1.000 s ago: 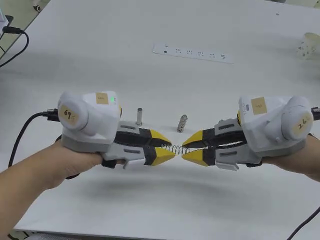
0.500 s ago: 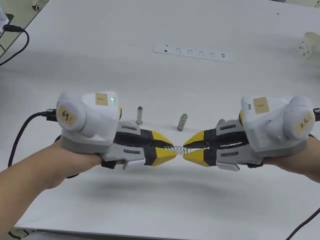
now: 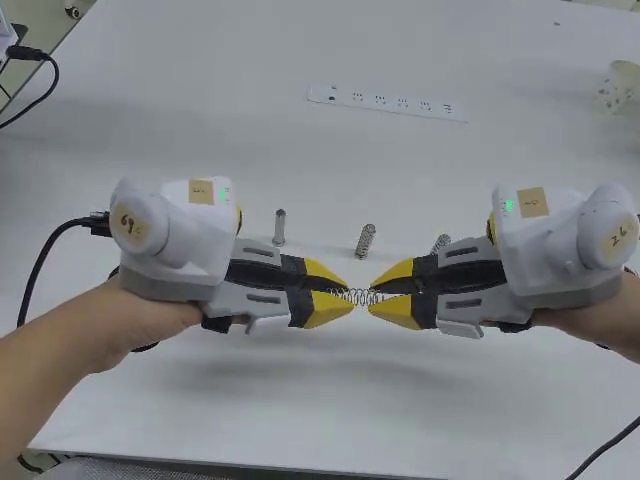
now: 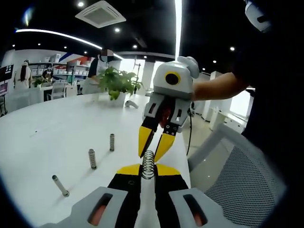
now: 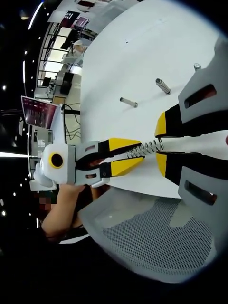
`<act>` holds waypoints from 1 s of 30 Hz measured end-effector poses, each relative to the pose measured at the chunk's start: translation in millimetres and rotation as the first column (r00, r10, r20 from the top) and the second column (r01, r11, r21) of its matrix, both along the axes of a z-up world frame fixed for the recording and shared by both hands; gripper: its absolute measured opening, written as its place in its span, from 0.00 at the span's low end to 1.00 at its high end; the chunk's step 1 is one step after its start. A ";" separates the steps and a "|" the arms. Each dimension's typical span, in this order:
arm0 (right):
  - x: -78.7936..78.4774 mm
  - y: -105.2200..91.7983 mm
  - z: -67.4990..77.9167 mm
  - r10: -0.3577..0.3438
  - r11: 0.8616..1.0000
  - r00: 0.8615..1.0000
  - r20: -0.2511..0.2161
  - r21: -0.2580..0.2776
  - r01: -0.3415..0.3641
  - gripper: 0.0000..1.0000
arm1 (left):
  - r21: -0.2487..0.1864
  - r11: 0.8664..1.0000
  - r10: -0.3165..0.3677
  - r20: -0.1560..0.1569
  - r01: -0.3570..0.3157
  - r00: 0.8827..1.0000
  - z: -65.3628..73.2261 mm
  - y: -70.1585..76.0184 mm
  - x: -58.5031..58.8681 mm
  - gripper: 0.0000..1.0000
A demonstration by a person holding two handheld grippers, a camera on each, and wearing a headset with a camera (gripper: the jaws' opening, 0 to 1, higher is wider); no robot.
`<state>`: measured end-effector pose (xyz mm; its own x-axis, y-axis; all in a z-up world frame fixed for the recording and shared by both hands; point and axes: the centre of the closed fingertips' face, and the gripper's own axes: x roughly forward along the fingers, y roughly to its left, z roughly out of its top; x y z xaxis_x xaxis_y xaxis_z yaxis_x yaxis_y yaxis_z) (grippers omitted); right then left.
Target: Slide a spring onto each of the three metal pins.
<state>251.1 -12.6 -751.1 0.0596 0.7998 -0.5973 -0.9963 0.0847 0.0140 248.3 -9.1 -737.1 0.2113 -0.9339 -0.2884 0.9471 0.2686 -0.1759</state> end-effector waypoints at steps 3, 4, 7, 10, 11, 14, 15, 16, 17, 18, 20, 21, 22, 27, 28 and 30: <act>-0.9 0.6 0.0 -0.005 1.000 1.000 -0.007 0.001 0.005 0.09 | 0.000 1.000 0.001 -0.003 -0.001 1.000 -0.5 -0.1 -0.7 0.02; -1.3 0.8 0.1 -0.005 1.000 1.000 -0.008 0.001 0.005 0.09 | 0.001 1.000 0.001 -0.004 -0.001 1.000 -0.6 0.0 -0.8 0.02; -2.7 1.2 -0.5 -0.006 1.000 1.000 -0.019 -0.001 0.006 0.09 | 0.002 1.000 -0.001 -0.006 0.001 1.000 -0.9 0.0 -1.9 0.02; -2.3 1.1 -0.4 -0.007 1.000 1.000 -0.017 0.003 0.007 0.09 | -0.002 1.000 0.002 -0.008 -0.002 1.000 0.0 0.3 -1.7 0.02; -2.4 1.4 0.1 -0.008 1.000 1.000 -0.017 0.007 0.008 0.09 | -0.004 1.000 0.003 -0.007 -0.003 1.000 0.8 0.7 -1.4 0.02; -2.1 1.6 0.6 -0.011 1.000 1.000 -0.017 0.009 0.011 0.08 | -0.006 1.000 0.006 -0.014 -0.006 1.000 0.6 1.1 -1.0 0.02; -2.1 1.6 0.7 -0.009 1.000 1.000 -0.015 0.008 0.009 0.08 | -0.006 1.000 0.006 -0.014 -0.006 1.000 0.5 1.2 -1.0 0.02; -2.2 1.4 1.0 -0.009 1.000 1.000 -0.018 0.009 0.009 0.08 | -0.007 1.000 0.007 -0.018 -0.007 1.000 0.4 1.2 -1.2 0.02; -2.4 1.5 1.4 -0.011 1.000 1.000 -0.022 0.011 0.011 0.08 | -0.008 1.000 0.008 -0.022 -0.008 1.000 0.2 1.2 -1.3 0.02; -2.2 1.3 1.9 -0.014 1.000 1.000 -0.021 0.012 0.014 0.08 | -0.008 1.000 0.011 -0.023 -0.011 1.000 -0.3 1.7 -0.6 0.02; -2.2 1.2 3.7 -0.017 1.000 1.000 -0.022 0.017 0.017 0.08 | -0.012 1.000 0.012 -0.025 -0.013 1.000 -0.1 1.8 -0.6 0.02; -1.9 1.4 6.1 -0.016 1.000 1.000 -0.016 0.023 0.017 0.08 | -0.012 1.000 0.015 -0.028 -0.016 0.999 -0.3 2.1 -0.4 0.02; -1.9 1.5 7.7 -0.014 1.000 1.000 -0.009 0.025 0.014 0.08 | -0.014 1.000 0.016 -0.028 -0.016 0.999 -0.3 2.2 -0.3 0.02; -2.1 4.1 15.1 -0.003 1.000 1.000 0.008 0.023 0.003 0.08 | -0.007 1.000 0.015 -0.031 -0.015 0.999 -2.5 3.3 0.4 0.02; -1.7 4.7 16.5 0.000 1.000 1.000 0.014 0.025 0.000 0.08 | -0.008 1.000 0.017 -0.033 -0.018 0.999 -2.5 3.8 0.8 0.02; -1.1 5.9 19.5 0.004 1.000 1.000 0.023 0.028 -0.005 0.08 | -0.010 1.000 0.020 -0.033 -0.020 0.999 -2.1 4.7 1.5 0.02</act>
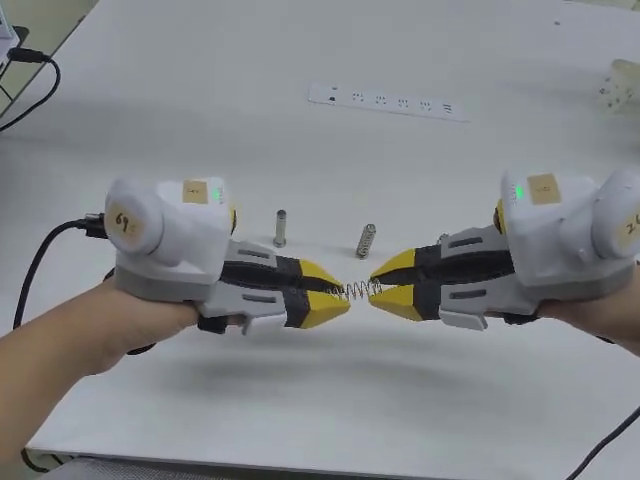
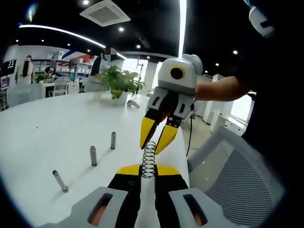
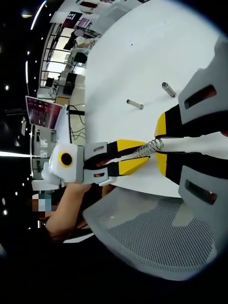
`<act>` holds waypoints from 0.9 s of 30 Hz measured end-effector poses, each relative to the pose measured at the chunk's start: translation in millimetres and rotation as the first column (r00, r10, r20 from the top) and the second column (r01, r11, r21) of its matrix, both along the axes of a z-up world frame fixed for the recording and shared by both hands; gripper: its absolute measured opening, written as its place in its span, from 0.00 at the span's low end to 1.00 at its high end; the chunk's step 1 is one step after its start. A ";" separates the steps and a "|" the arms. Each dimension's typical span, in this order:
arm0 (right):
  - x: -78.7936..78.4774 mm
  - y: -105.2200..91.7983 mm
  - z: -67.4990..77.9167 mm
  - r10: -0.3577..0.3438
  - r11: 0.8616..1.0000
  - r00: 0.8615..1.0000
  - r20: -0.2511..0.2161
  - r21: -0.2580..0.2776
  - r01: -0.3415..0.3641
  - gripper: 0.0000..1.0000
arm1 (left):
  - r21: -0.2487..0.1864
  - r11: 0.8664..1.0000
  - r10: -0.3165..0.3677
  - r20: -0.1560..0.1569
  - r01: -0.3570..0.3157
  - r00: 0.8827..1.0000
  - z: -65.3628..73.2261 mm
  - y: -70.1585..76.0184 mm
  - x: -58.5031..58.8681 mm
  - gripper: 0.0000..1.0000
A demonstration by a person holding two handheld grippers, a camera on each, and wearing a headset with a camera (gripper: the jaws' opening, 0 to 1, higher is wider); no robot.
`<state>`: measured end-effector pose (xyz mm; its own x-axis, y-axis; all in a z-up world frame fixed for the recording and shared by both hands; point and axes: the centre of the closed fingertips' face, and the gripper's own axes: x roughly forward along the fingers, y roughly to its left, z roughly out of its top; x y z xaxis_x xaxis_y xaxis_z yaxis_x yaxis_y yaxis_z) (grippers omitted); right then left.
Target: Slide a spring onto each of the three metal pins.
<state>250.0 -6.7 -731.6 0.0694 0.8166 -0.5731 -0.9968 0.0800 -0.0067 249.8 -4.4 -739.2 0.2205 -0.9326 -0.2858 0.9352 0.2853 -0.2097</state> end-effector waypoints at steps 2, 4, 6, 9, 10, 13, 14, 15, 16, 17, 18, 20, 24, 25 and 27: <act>0.0 1.1 2.5 0.007 1.000 1.000 0.001 0.002 -0.007 0.08 | 0.002 1.000 -0.001 -0.003 0.001 1.000 -0.5 0.7 0.1 0.02; 0.5 1.9 4.9 0.014 1.000 1.000 0.005 0.006 -0.015 0.08 | 0.005 1.000 0.000 0.000 0.000 1.000 -0.9 0.8 0.1 0.02; -0.3 3.2 7.3 0.020 1.000 1.000 0.004 0.012 -0.020 0.08 | 0.006 1.000 0.002 -0.002 -0.002 1.000 -1.5 1.1 -0.4 0.02; -2.9 8.2 15.4 0.034 0.999 0.999 -0.001 0.040 -0.034 0.08 | 0.013 1.000 -0.004 0.003 0.004 1.000 -2.9 0.3 -2.6 0.02; -4.0 12.3 20.6 0.033 0.997 0.999 -0.011 0.065 -0.032 0.08 | 0.016 1.000 -0.007 0.003 0.007 1.000 -4.0 -0.6 -3.5 0.02; -4.6 17.5 22.9 0.051 0.997 0.999 0.010 0.065 -0.051 0.08 | 0.027 1.000 -0.013 0.010 0.013 1.000 -5.9 -3.0 -4.4 0.02; -5.2 18.9 23.3 0.052 0.996 0.999 0.010 0.068 -0.053 0.08 | 0.029 0.999 -0.014 0.009 0.014 1.000 -6.3 -3.0 -4.6 0.02; -5.9 22.3 26.3 0.053 0.995 0.999 0.014 0.087 -0.054 0.08 | 0.030 0.999 -0.017 0.009 0.017 1.000 -6.4 -3.5 -5.4 0.02; -6.7 24.1 27.3 0.055 0.994 0.998 0.016 0.090 -0.056 0.08 | 0.027 0.999 -0.020 0.010 0.020 1.000 -5.8 -4.0 -5.7 0.02; -7.5 25.9 28.3 0.061 0.994 0.998 0.030 0.092 -0.063 0.08 | 0.027 0.999 -0.022 0.009 0.022 1.000 -5.6 -4.6 -6.0 0.02; -8.3 27.7 29.7 0.065 0.993 0.997 0.041 0.096 -0.069 0.08 | 0.026 0.999 -0.024 0.014 0.024 1.000 -4.9 -5.9 -6.6 0.02; -10.4 30.7 30.1 0.073 0.992 0.996 0.055 0.098 -0.078 0.08 | 0.029 0.999 -0.027 0.016 0.026 1.000 -5.0 -6.7 -7.1 0.02; -13.1 33.8 29.7 0.081 0.991 0.993 0.081 0.100 -0.089 0.08 | 0.039 0.999 -0.031 0.017 0.030 0.999 -6.6 -8.0 -8.5 0.02; -14.0 34.5 29.4 0.084 0.991 0.992 0.090 0.097 -0.093 0.08 | 0.042 0.999 -0.033 0.019 0.032 0.999 -6.9 -7.9 -8.9 0.02; -14.2 35.5 30.0 0.083 0.990 0.992 0.095 0.103 -0.093 0.08 | 0.039 0.999 -0.032 0.019 0.032 0.999 -6.6 -7.9 -8.9 0.02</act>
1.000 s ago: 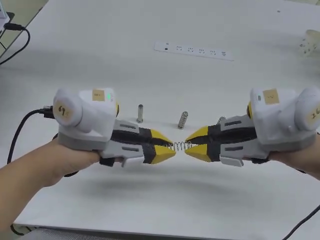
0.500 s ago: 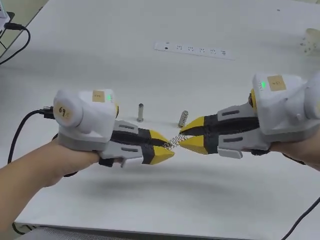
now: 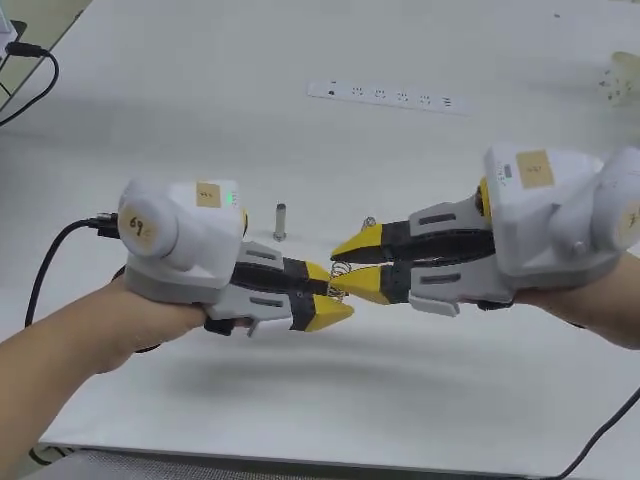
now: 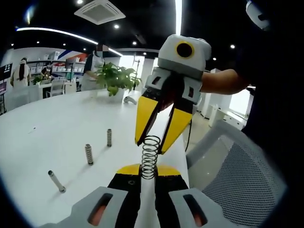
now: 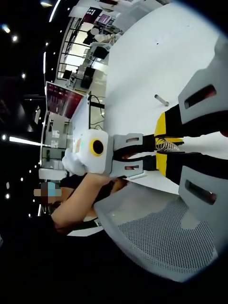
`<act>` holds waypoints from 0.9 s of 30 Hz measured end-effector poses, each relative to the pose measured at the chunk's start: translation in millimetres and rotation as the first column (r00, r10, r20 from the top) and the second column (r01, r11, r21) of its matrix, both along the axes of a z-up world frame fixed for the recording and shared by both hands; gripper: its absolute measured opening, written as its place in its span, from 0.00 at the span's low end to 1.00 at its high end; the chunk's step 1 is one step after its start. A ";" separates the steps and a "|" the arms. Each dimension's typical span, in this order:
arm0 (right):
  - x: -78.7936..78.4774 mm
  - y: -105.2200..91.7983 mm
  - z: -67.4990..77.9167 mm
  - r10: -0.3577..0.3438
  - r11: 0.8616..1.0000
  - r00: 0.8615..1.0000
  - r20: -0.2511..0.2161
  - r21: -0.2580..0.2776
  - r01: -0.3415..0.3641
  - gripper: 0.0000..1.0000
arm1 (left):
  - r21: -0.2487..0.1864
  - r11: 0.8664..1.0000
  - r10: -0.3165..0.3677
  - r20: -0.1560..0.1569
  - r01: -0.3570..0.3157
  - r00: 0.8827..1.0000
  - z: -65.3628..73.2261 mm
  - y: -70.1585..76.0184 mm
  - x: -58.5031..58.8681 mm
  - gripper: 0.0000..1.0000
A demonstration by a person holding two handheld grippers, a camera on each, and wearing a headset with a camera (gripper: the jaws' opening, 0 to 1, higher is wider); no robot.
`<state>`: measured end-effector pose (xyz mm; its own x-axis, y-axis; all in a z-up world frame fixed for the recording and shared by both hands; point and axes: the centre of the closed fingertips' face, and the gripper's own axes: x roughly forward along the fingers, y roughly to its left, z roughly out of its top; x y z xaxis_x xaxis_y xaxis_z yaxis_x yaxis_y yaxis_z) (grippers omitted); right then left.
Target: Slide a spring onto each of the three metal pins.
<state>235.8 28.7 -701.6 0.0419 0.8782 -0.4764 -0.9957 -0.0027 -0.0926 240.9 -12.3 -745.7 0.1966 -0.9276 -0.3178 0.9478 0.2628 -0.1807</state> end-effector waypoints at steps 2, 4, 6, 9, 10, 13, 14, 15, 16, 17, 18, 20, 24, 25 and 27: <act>0.0 1.7 -0.3 0.000 1.000 1.000 0.011 0.004 0.000 0.08 | -0.002 1.000 0.000 0.001 0.000 1.000 0.6 -0.3 -0.1 0.02; 0.2 2.4 -1.1 0.003 1.000 1.000 0.024 0.002 -0.003 0.08 | 0.005 1.000 -0.002 0.007 0.002 1.000 0.4 -0.4 -0.4 0.02; 0.6 2.3 -1.0 0.004 1.000 0.999 0.032 0.003 -0.004 0.08 | 0.007 1.000 -0.002 0.012 0.002 1.000 0.6 0.7 -0.2 0.02; 1.7 1.3 -0.9 0.001 1.000 0.999 0.040 0.004 -0.002 0.08 | 0.014 1.000 0.001 0.020 -0.002 1.000 0.8 3.8 0.0 0.02; 1.7 1.4 -0.8 -0.001 1.000 0.999 0.038 0.009 0.000 0.08 | 0.014 1.000 0.001 0.019 -0.001 1.000 1.0 4.3 0.0 0.02; 1.4 2.4 -1.0 0.003 1.000 0.999 0.046 0.010 -0.004 0.08 | 0.020 1.000 -0.001 0.020 0.001 1.000 0.7 4.9 0.0 0.02; 1.4 3.0 -1.0 0.005 1.000 0.999 0.051 0.010 -0.006 0.08 | 0.020 1.000 -0.003 0.018 0.002 1.000 0.8 4.8 -0.4 0.02; 1.5 3.1 -1.1 0.006 1.000 0.999 0.053 0.010 -0.006 0.08 | 0.020 1.000 -0.002 0.019 0.002 1.000 0.8 4.8 -0.3 0.02; 1.5 3.4 -1.1 0.008 1.000 0.998 0.055 0.008 -0.008 0.08 | 0.021 1.000 -0.001 0.021 0.000 1.000 0.7 5.1 0.0 0.02; 1.6 3.4 -0.9 0.008 1.000 0.998 0.056 0.008 -0.008 0.08 | 0.019 1.000 0.000 0.020 0.000 1.000 1.0 5.1 -0.1 0.02; 2.0 3.3 -0.7 0.008 1.000 0.998 0.059 0.006 -0.008 0.08 | 0.018 1.000 0.002 0.019 -0.002 1.000 1.3 5.2 0.0 0.02; 2.1 3.0 -0.3 0.009 1.000 0.998 0.062 0.006 -0.010 0.08 | 0.017 1.000 0.002 0.019 -0.002 1.000 2.0 5.4 -0.1 0.02; 2.4 2.6 0.1 0.008 1.000 0.998 0.064 0.006 -0.008 0.08 | 0.014 1.000 0.002 0.008 -0.002 1.000 2.5 5.2 -0.7 0.02; 2.1 2.6 0.1 0.008 1.000 0.998 0.065 0.005 -0.008 0.08 | 0.017 1.000 0.002 0.011 -0.002 1.000 2.5 5.5 -0.6 0.02; 2.0 2.4 0.3 0.009 1.000 0.998 0.069 0.003 -0.009 0.08 | 0.018 1.000 0.003 0.009 -0.003 1.000 2.6 5.8 -0.5 0.02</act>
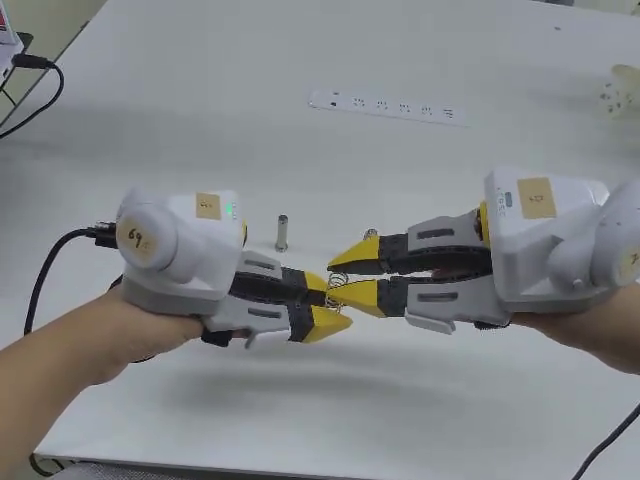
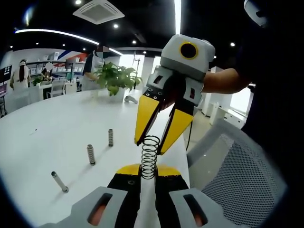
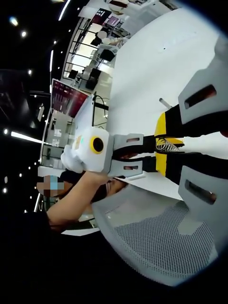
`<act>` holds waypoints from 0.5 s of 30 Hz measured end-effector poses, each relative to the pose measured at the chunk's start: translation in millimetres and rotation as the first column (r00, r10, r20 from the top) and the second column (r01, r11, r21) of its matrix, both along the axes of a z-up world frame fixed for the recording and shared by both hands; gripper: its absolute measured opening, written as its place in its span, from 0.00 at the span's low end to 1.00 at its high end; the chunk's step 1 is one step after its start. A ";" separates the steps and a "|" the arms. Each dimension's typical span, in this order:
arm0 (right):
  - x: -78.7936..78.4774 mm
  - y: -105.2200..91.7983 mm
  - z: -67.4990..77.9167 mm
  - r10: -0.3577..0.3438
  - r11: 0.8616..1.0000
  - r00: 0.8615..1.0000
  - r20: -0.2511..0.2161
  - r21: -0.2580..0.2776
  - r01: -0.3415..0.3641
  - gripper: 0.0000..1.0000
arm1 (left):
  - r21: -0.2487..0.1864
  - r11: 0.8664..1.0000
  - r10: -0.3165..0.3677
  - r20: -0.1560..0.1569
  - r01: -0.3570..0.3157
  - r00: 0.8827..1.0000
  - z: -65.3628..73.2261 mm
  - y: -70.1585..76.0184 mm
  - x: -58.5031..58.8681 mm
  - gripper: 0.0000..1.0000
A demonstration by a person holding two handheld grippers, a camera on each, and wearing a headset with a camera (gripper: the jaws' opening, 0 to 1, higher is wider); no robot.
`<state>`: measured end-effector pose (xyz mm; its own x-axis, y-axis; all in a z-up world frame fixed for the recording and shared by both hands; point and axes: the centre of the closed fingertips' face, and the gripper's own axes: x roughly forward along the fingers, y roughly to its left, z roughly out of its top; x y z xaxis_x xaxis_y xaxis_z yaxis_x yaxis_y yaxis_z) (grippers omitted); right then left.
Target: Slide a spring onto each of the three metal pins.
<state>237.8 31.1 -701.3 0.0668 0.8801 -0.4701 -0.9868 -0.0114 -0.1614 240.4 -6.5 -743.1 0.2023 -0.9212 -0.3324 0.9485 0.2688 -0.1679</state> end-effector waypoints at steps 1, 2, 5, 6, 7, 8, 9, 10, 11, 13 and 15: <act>0.1 -0.1 0.2 0.000 1.000 1.000 0.001 0.000 0.000 0.08 | -0.001 1.000 0.001 0.001 -0.001 1.000 0.3 0.1 0.0 0.03; 0.5 -0.2 0.4 -0.002 1.000 1.000 0.002 0.000 0.002 0.08 | -0.002 1.000 0.003 0.001 -0.003 1.000 0.3 0.0 0.6 0.03; 1.1 -0.1 1.3 -0.004 1.000 1.000 0.002 0.001 0.004 0.08 | -0.005 1.000 0.006 0.000 -0.006 1.000 0.7 0.2 1.4 0.03; 1.2 -0.1 1.6 -0.004 1.000 1.000 0.002 0.002 0.004 0.08 | -0.006 1.000 0.006 0.002 -0.006 1.000 1.0 0.1 1.7 0.03; 1.4 -0.1 2.1 -0.006 1.000 1.000 0.002 0.003 0.006 0.08 | -0.008 1.000 0.007 -0.001 -0.007 1.000 1.5 0.1 1.8 0.03; 1.5 0.0 2.4 -0.007 1.000 1.000 0.001 0.005 0.007 0.08 | -0.008 1.000 0.007 -0.002 -0.007 1.000 1.6 0.1 2.0 0.03; 1.5 0.0 2.5 -0.007 1.000 1.000 0.000 0.006 0.007 0.08 | -0.010 1.000 0.009 -0.003 -0.009 1.000 1.9 0.2 2.3 0.03; 1.5 0.0 2.7 -0.009 1.000 1.000 -0.001 0.006 0.009 0.08 | -0.011 1.000 0.009 -0.004 -0.009 1.000 2.0 0.2 2.4 0.03; 1.6 0.0 2.8 -0.009 1.000 1.000 0.000 0.007 0.009 0.08 | -0.012 1.000 0.011 -0.006 -0.011 1.000 2.1 0.1 2.5 0.03; 1.5 -0.3 2.6 -0.011 1.000 1.000 -0.002 0.006 0.011 0.08 | -0.011 1.000 0.013 -0.008 -0.013 1.000 1.9 -0.1 2.4 0.03; 1.2 -0.3 2.4 -0.012 1.000 1.000 -0.004 0.006 0.012 0.08 | -0.014 1.000 0.020 -0.026 -0.020 0.999 1.6 -0.6 2.2 0.04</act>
<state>239.1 30.8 -698.8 0.0751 0.8821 -0.4650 -0.9875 0.0010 -0.1576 242.5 -7.1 -741.4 0.2122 -0.9217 -0.3247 0.9382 0.2851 -0.1962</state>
